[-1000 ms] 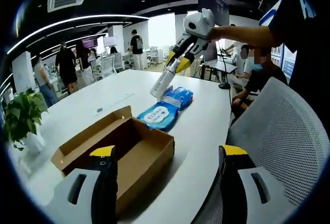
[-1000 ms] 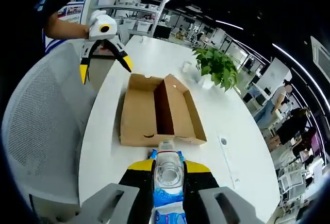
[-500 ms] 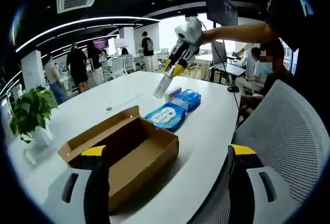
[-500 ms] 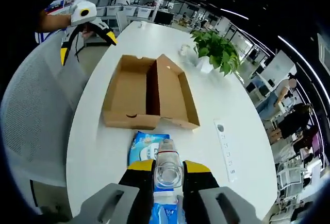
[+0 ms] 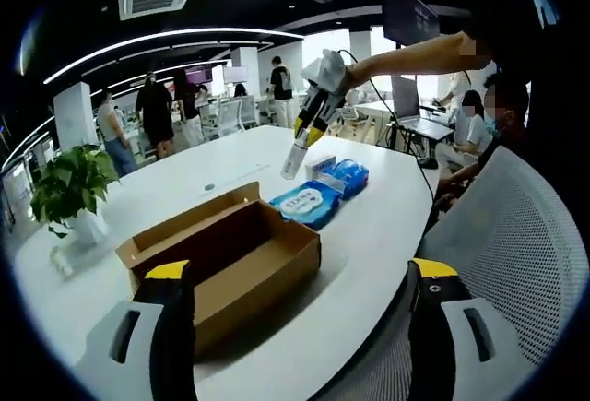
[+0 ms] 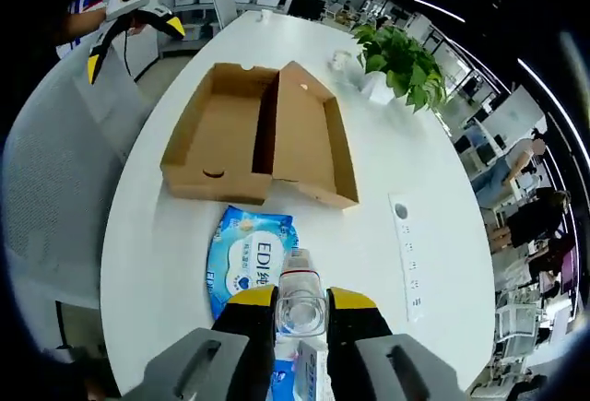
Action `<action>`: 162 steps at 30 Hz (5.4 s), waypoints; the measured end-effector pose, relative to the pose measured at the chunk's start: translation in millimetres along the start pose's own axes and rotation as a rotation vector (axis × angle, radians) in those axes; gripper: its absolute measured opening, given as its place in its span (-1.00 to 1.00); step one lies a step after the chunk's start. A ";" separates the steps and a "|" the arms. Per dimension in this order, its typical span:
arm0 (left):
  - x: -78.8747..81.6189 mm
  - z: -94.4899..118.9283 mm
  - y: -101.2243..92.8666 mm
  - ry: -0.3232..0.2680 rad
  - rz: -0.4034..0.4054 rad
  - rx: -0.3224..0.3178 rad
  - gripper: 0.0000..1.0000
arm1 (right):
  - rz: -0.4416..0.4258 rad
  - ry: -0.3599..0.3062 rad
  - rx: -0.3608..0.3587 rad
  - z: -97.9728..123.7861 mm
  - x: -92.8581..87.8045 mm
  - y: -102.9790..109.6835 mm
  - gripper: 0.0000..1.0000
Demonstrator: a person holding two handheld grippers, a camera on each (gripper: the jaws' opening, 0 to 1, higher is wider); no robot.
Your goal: Operate the shoe box by opening the lid, removing the specified soft item, and placing it in the target area until the item is outside and the box remains undamaged.
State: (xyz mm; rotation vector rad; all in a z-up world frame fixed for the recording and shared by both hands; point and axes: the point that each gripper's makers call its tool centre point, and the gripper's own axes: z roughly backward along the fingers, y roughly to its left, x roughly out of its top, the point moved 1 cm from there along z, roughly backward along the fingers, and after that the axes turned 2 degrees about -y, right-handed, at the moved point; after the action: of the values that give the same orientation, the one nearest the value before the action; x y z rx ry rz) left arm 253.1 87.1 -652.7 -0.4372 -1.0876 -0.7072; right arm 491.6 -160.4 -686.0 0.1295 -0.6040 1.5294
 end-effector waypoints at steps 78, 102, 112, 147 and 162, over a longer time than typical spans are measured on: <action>-19.7 8.5 15.4 0.020 0.025 0.107 0.92 | 0.018 0.116 0.073 -80.8 -12.4 -34.1 -0.63; -25.4 9.6 19.4 0.040 0.058 0.129 0.89 | 0.068 0.138 0.012 -72.0 -16.8 -45.1 -0.63; -25.3 9.0 19.9 0.037 0.071 0.132 0.85 | 0.081 0.145 0.018 -69.5 -16.5 -39.1 -0.62; -17.3 28.3 76.3 -0.008 0.240 0.292 0.29 | -0.249 -0.005 -0.081 -55.4 13.0 -48.8 -0.29; -33.3 33.8 128.5 0.019 0.269 0.412 0.00 | -0.447 -0.101 -0.094 -63.7 41.0 -40.6 -0.33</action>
State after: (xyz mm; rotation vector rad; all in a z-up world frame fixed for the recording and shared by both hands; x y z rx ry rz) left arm 313.0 209.4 -667.0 -0.2152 -1.0981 -0.2387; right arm 545.6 -98.1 -710.2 0.2534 -0.6746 1.0655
